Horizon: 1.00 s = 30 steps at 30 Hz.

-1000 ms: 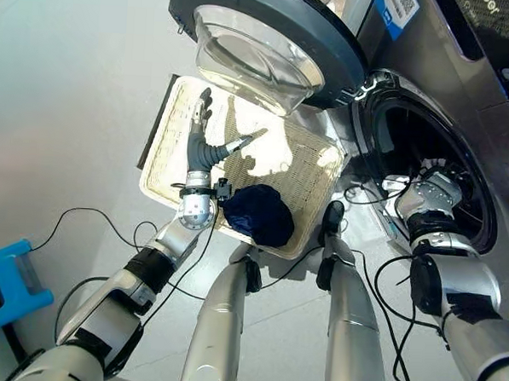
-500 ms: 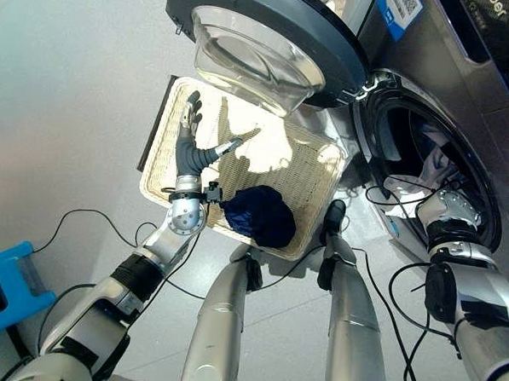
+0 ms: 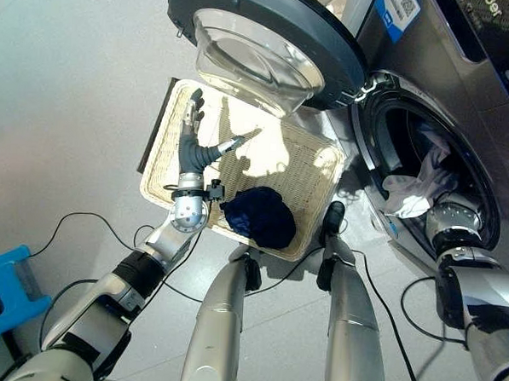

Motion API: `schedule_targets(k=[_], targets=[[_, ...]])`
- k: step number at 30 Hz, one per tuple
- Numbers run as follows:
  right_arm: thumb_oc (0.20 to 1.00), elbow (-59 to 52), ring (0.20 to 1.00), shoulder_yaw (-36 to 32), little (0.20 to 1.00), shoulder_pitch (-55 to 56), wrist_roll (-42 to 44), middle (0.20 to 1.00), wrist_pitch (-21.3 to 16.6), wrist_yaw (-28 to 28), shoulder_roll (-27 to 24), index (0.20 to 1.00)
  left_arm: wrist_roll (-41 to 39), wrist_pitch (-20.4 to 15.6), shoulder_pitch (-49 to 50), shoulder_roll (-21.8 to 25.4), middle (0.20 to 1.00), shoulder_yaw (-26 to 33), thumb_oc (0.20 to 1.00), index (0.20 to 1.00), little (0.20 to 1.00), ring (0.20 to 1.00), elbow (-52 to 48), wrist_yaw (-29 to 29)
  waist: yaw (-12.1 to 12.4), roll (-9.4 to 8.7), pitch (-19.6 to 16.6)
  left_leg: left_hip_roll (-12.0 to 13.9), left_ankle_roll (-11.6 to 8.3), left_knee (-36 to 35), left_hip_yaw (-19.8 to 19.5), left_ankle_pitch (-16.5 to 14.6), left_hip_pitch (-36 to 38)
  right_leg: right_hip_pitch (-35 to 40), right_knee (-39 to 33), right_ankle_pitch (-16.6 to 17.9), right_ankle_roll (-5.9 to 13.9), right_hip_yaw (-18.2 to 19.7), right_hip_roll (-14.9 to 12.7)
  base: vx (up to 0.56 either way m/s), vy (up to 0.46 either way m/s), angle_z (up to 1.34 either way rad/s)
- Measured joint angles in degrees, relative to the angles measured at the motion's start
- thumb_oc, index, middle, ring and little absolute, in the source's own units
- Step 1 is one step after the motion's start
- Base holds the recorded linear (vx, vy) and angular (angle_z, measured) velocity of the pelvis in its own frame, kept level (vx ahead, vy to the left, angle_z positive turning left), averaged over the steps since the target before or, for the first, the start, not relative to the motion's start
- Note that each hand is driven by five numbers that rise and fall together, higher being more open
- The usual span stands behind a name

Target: Put the clothes into the washing machine.

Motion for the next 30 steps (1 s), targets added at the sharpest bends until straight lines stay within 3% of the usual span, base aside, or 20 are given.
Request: schedule_targets(k=[1,2,4,11,16,19,21,25,27,30], targets=[[1.000,0.4,1.000,0.2,1.000,0.0,-2.2,1.000,2.3,-1.8,-0.4,1.000,0.0,0.0,0.0,0.0,1.000,0.0,1.000,1.000,1.000,1.000,0.1,0.2,-0.1,0.00,0.0,0.0,0.05,0.1,0.0,0.0,-0.1,0.0,-0.1,0.1,0.14,0.0,-0.1,0.00,0.000,0.00],[1.000,0.8,1.000,0.4,1.000,-0.2,-5.7,1.000,7.0,-4.6,-1.0,1.000,0.0,0.0,0.0,0.0,1.000,0.1,1.000,1.000,1.000,1.000,0.1,0.7,-0.4,-0.19,0.0,-0.1,0.15,0.3,-0.1,0.0,-0.5,0.0,-0.6,0.2,0.44,-0.1,-0.1,0.00,0.000,0.00],[1.000,0.6,1.000,0.7,1.000,-0.4,-8.4,1.000,11.2,-6.4,-1.1,1.000,0.0,0.0,0.0,0.0,1.000,0.0,1.000,1.000,1.000,1.000,0.1,0.7,-1.0,-0.39,0.0,-0.1,0.21,0.4,-0.1,0.0,-0.8,0.0,-1.1,0.5,0.54,-0.1,-0.1,0.00,0.000,0.00],[1.000,1.4,1.000,1.5,1.000,-0.4,-17.0,1.000,21.3,-10.6,-3.2,1.000,1.2,0.4,-0.2,0.0,1.000,0.0,1.000,1.000,1.000,1.000,0.1,0.8,-1.0,-0.41,0.0,-0.1,0.31,0.4,-0.2,0.0,-1.4,-0.5,-1.4,0.9,0.24,-0.3,0.0,0.00,0.000,0.00],[1.000,2.4,1.000,3.8,1.000,-0.5,-21.4,1.000,27.3,-11.2,-4.1,1.000,15.0,3.4,-3.0,3.7,1.000,-4.3,1.000,1.000,1.000,1.000,2.0,0.3,-1.1,-0.40,0.0,-0.1,0.36,0.6,-0.2,-0.1,-1.4,-0.5,-1.4,1.0,0.17,-0.3,0.0,0.01,0.040,0.00],[1.000,3.7,1.000,7.7,1.000,-0.8,-25.2,1.000,27.9,-10.9,-4.4,1.000,22.1,7.2,-8.3,9.3,1.000,-12.3,1.000,1.000,1.000,1.000,4.7,-1.8,-1.1,-0.39,0.0,0.0,0.36,0.8,0.0,-0.2,-1.4,-0.5,-1.3,1.1,0.13,-0.2,0.0,0.01,0.068,-0.02],[1.000,3.6,1.000,8.3,1.000,-1.2,-27.3,1.000,27.9,-10.1,-4.3,1.000,25.8,10.5,-11.1,12.1,1.000,-14.2,1.000,1.000,1.000,1.000,7.6,-4.7,-1.2,-0.38,0.0,0.0,0.40,0.9,0.4,-0.2,-1.4,-0.7,-1.3,1.1,0.20,0.2,0.0,0.02,0.141,-0.07],[1.000,1.6,1.000,10.4,1.000,-0.9,-27.7,1.000,25.9,-7.4,-4.0,1.000,31.6,13.0,-14.2,17.8,1.000,-22.5,1.000,1.000,1.000,1.000,12.9,-10.7,-1.9,-0.30,-0.1,0.0,0.43,0.4,1.9,-0.2,-1.2,-1.4,-1.5,1.2,0.39,1.4,0.0,0.01,0.119,-0.09],[1.000,1.4,1.000,10.4,1.000,-1.1,-27.8,1.000,25.5,-6.9,-3.8,1.000,31.7,13.9,-13.3,17.8,1.000,-22.3,1.000,1.000,1.000,1.000,13.6,-12.2,-2.2,-0.29,-0.1,0.0,0.55,0.5,2.1,-0.4,-1.2,-1.5,-1.5,1.4,0.27,1.7,0.0,0.01,0.118,-0.10],[1.000,0.0,1.000,10.8,1.000,-0.9,-27.8,1.000,22.4,-5.7,-1.7,1.000,33.4,14.2,-14.7,17.3,1.000,-27.5,1.000,1.000,1.000,1.000,19.1,-18.0,-3.2,-0.18,-0.1,0.0,0.63,-0.1,3.5,-0.5,-0.7,-1.8,-1.4,1.4,0.30,2.4,0.1,0.02,0.082,-0.09]])
